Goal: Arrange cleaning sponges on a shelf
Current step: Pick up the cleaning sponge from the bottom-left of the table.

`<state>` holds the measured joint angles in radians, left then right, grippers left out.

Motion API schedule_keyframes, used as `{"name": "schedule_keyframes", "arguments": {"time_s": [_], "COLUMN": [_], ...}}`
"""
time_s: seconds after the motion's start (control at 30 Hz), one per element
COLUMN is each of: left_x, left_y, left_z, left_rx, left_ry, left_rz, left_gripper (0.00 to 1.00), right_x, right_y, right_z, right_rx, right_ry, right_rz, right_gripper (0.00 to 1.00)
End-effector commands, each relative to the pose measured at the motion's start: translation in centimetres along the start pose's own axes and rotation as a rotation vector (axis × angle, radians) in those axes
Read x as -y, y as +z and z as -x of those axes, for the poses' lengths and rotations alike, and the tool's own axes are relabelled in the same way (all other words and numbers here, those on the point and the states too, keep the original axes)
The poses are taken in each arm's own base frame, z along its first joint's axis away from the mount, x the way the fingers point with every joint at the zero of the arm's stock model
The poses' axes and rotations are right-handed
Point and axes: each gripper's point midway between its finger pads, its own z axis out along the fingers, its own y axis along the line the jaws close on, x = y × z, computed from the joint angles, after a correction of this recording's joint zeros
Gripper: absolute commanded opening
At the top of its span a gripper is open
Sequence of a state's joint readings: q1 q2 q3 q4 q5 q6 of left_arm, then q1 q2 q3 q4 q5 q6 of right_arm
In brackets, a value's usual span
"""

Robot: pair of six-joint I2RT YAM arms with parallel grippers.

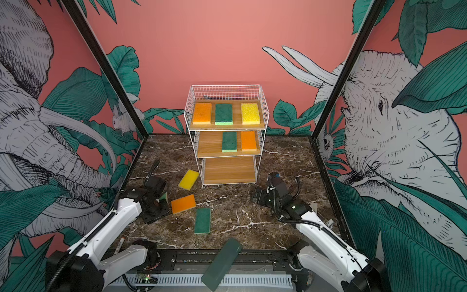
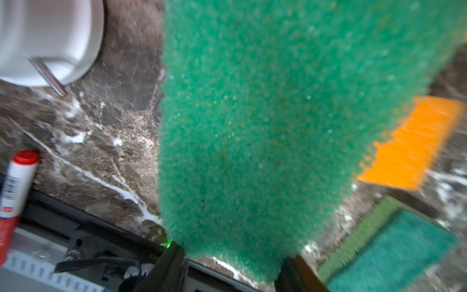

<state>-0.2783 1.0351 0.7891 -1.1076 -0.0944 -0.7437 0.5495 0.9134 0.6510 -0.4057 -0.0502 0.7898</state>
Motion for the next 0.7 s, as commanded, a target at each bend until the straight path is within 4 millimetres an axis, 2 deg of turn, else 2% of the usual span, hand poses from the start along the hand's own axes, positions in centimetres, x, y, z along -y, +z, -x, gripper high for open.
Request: {"name": "schedule_keyframes", "arguments": {"time_s": [0.0,0.13,0.37,0.5,0.67], "left_x": [-0.7,0.0,1.8,4.5,9.0], "left_y": [-3.2,-7.1,-11.5,-14.1,-15.8], "left_z": [-0.6,-0.3,-0.4,-0.3,-0.9], "left_rx": [0.014,0.085,0.155,0.211,0.260], "left_ry": [0.030,0.075,0.169,0.258,0.413], "left_rz": [0.008,-0.050,-0.144,-0.207,-0.242], "left_gripper": [0.52,0.52,0.48,0.49,0.51], "right_x": [-0.5,-1.0,-1.5,-1.7,-1.5], "right_y": [-0.8,-1.1,-1.4,-1.3,-1.3], "right_z": [1.5,2.1,3.2,3.5,3.2], "right_rx": [0.038,0.041,0.053,0.051,0.052], "right_ry": [0.010,-0.005,-0.014,-0.005,0.005], "right_rz": [-0.006,-0.010,-0.024,-0.027,-0.026], "right_gripper": [0.95,0.95,0.94,0.93,0.93]}}
